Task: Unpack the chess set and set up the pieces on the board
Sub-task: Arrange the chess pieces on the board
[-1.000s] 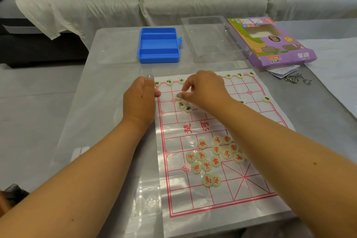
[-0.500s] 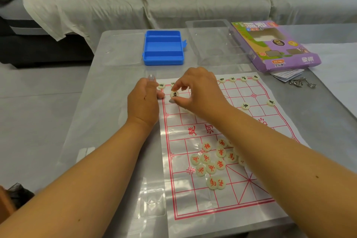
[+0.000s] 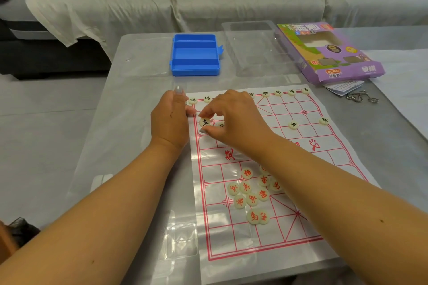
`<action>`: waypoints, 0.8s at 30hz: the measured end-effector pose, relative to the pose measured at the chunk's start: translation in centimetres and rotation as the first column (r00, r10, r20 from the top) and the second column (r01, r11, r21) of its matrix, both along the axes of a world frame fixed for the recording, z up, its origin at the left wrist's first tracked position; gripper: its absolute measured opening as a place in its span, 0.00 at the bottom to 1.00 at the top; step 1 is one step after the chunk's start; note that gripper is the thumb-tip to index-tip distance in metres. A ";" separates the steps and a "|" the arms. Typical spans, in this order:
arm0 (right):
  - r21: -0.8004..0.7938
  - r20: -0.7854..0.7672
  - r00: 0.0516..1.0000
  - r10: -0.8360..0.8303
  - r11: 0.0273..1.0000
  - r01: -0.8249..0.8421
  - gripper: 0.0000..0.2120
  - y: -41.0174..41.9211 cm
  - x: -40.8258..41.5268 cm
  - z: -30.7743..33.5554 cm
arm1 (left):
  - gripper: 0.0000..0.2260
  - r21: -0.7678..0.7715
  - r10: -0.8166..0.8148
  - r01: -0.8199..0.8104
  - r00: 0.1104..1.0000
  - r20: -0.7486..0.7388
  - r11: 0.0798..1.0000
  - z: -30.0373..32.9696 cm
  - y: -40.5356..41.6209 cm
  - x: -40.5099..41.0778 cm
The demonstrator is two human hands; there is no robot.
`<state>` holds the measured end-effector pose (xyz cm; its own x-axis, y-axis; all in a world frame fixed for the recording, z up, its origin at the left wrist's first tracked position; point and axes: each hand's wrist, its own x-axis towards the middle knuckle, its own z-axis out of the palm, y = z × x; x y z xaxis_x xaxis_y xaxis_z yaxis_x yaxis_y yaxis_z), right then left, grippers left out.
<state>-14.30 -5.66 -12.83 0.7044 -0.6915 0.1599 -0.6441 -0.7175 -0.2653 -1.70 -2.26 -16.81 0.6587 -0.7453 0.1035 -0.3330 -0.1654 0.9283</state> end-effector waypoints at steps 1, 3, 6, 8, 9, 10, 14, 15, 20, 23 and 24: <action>0.002 -0.044 0.999 0.009 1.000 -0.009 0.17 0.0 0.5 -0.3 | 0.22 -0.009 0.004 -0.004 1.000 -0.006 1.000 0.0 0.0 0.0; -0.008 -0.100 0.994 0.032 0.999 -0.033 0.16 -0.2 1.3 -0.8 | 0.21 -0.014 0.012 -0.013 1.000 -0.017 1.000 0.1 0.1 0.0; -0.018 -0.146 0.988 0.042 0.999 -0.045 0.15 -0.4 2.2 -1.6 | 0.18 -0.017 0.013 -0.013 1.000 -0.023 1.000 0.2 0.1 0.0; -0.002 -0.165 0.985 0.042 0.999 -0.043 0.16 -0.4 2.4 -1.8 | 0.18 -0.023 0.010 -0.010 1.000 -0.027 1.000 0.1 0.1 0.1; 0.009 -0.170 0.984 0.046 0.999 -0.046 0.16 -0.4 2.3 -1.7 | 0.18 -0.027 0.006 -0.007 1.000 -0.030 1.000 0.1 0.1 0.1; 0.021 -0.170 0.984 0.049 0.999 -0.046 0.17 -0.7 2.0 -1.4 | 0.18 -0.031 0.002 -0.003 0.999 -0.036 1.000 0.0 0.1 0.2; 0.126 0.025 0.991 -0.132 0.984 0.128 0.16 -3.4 -0.7 1.5 | 0.20 -0.013 -0.007 0.007 0.999 -0.040 1.000 -0.2 -0.1 0.3; 0.161 0.054 0.979 -0.194 0.970 0.183 0.15 -4.3 -1.6 2.0 | 0.20 -0.004 -0.008 0.008 0.999 -0.040 1.000 -0.2 -0.1 0.3; 0.242 -0.141 0.978 -0.156 0.952 0.187 0.14 -5.5 -3.2 1.8 | 0.20 -0.002 -0.018 0.018 0.999 -0.044 1.000 -0.2 -0.1 0.4; 0.249 -0.201 0.973 -0.111 0.955 0.160 0.15 -5.2 -2.9 0.6 | 0.20 0.006 -0.013 0.013 0.999 -0.034 1.000 -0.2 -0.1 0.4; 0.250 -0.187 0.976 -0.110 0.956 0.156 0.15 -5.1 -2.9 0.4 | 0.20 0.007 -0.014 0.015 0.999 -0.032 1.000 -0.2 -0.1 0.3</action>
<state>-17.21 -10.79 -12.45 0.6042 -0.7821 -0.1529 -0.7805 -0.5421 -0.3114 -1.38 -2.38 -17.04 0.6507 -0.7554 0.0773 -0.3055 -0.1673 0.9374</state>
